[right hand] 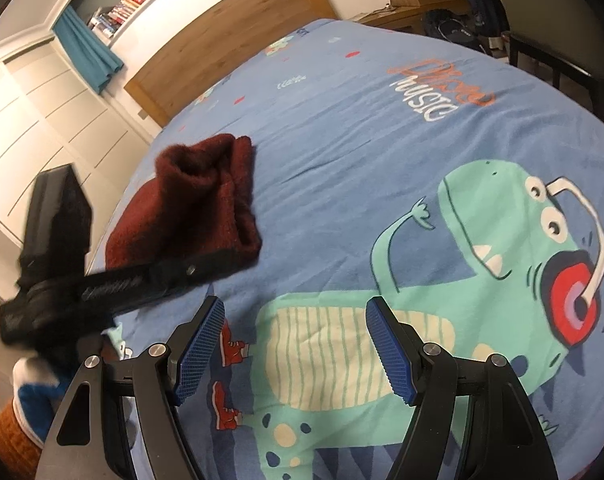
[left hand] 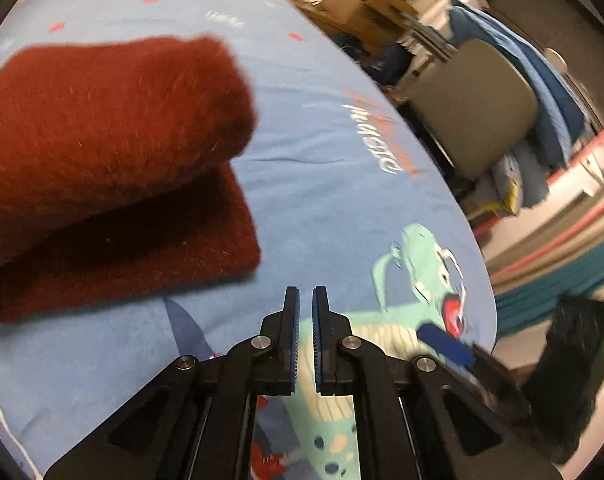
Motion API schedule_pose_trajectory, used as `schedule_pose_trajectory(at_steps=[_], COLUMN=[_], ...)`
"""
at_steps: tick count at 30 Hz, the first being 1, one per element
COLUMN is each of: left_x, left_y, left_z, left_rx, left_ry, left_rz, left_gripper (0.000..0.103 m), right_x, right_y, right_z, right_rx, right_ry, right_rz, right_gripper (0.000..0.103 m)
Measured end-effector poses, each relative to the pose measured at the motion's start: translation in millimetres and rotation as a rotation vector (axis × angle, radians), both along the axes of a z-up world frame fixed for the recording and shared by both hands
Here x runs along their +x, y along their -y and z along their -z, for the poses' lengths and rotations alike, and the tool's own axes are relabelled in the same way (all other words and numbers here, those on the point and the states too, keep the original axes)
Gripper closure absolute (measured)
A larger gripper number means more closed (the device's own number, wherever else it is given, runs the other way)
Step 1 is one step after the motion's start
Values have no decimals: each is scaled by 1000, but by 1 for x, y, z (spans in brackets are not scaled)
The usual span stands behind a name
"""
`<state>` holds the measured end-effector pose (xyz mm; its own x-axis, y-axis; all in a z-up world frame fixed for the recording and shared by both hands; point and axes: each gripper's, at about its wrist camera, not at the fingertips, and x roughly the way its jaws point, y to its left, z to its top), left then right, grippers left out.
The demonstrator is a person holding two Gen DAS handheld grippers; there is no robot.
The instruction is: Fold small clothes
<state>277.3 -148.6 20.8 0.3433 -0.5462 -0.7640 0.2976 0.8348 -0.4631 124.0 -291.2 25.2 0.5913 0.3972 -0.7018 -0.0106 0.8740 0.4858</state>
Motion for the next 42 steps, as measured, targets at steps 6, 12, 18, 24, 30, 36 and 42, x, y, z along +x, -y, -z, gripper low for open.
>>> schedule_pose_trajectory(at_steps=[6, 12, 18, 24, 30, 36, 42], left_x=[-19, -8, 30, 76, 97, 80, 39], left_y=[-41, -110, -169, -176, -178, -147, -109], left_z=[-24, -47, -49, -24, 10, 28, 32], left_rx=[6, 52, 124, 204, 275, 306, 323], left_ry=[75, 161, 202, 203, 203, 226, 262], left_rz=[-15, -160, -271, -280, -235, -119, 38], left_gripper=[92, 85, 84, 84, 84, 86, 86], right_x=[12, 50, 117, 204, 258, 237, 183], right_y=[-10, -54, -125, -200, -219, -195, -153], right_z=[-12, -42, -83, -70, -18, 6, 15], right_rx=[-15, -28, -79, -180, -263, -288, -261], right_ry=[16, 77, 178, 159, 42, 39, 19], right_rz=[-29, -119, -257, -370, -373, -383, -396], right_gripper=[28, 28, 28, 28, 28, 28, 28])
